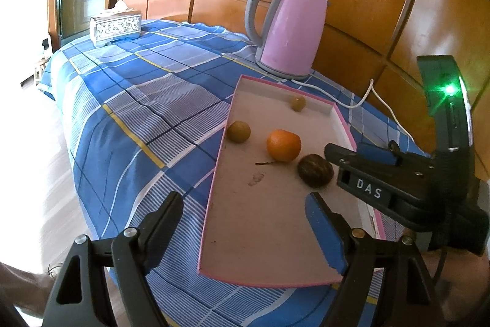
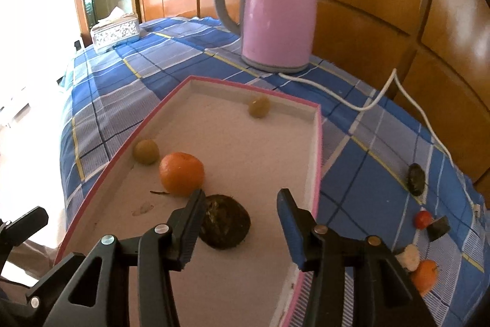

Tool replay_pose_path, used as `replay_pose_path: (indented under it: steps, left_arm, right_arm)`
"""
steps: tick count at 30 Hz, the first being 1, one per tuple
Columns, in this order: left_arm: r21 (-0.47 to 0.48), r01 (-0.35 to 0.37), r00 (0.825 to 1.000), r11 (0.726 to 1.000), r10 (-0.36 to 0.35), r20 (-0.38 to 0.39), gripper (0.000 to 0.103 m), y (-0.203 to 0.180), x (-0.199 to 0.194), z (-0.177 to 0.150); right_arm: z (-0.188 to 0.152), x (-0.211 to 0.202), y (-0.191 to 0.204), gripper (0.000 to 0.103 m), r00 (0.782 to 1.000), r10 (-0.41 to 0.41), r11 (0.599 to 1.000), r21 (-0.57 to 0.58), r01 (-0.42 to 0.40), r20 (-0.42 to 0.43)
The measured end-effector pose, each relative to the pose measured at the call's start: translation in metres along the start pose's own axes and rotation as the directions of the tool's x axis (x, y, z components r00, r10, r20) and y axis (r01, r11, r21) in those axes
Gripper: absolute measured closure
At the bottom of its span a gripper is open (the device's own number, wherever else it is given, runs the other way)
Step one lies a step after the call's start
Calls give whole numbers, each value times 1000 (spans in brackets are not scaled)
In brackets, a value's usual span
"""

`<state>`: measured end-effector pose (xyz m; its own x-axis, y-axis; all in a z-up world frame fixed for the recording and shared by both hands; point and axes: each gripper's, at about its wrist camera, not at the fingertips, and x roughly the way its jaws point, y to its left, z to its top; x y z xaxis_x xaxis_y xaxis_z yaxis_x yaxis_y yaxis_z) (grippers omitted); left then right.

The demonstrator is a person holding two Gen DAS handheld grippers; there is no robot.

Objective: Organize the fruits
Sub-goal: 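Carry the dark slice over the tray and open the right gripper, then move the left tool toward the red cherry tomato beside the tray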

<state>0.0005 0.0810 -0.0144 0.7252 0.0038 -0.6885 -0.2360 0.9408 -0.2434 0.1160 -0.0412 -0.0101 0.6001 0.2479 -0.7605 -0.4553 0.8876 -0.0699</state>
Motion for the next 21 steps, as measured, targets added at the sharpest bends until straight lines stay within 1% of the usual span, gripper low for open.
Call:
replay_pose_path:
  steps: [14,21]
  left_arm:
    - [43,23,1000,999,-22,-16,21,-13,-3,-4]
    - [85,42,999,996,-40,-25,21,-25,-2,-4]
  right_arm:
    - [-13,-28,-25,53,994,-98,992,80,94,47]
    - [-29,-49,-51,53,986,-152,977,163,139,69]
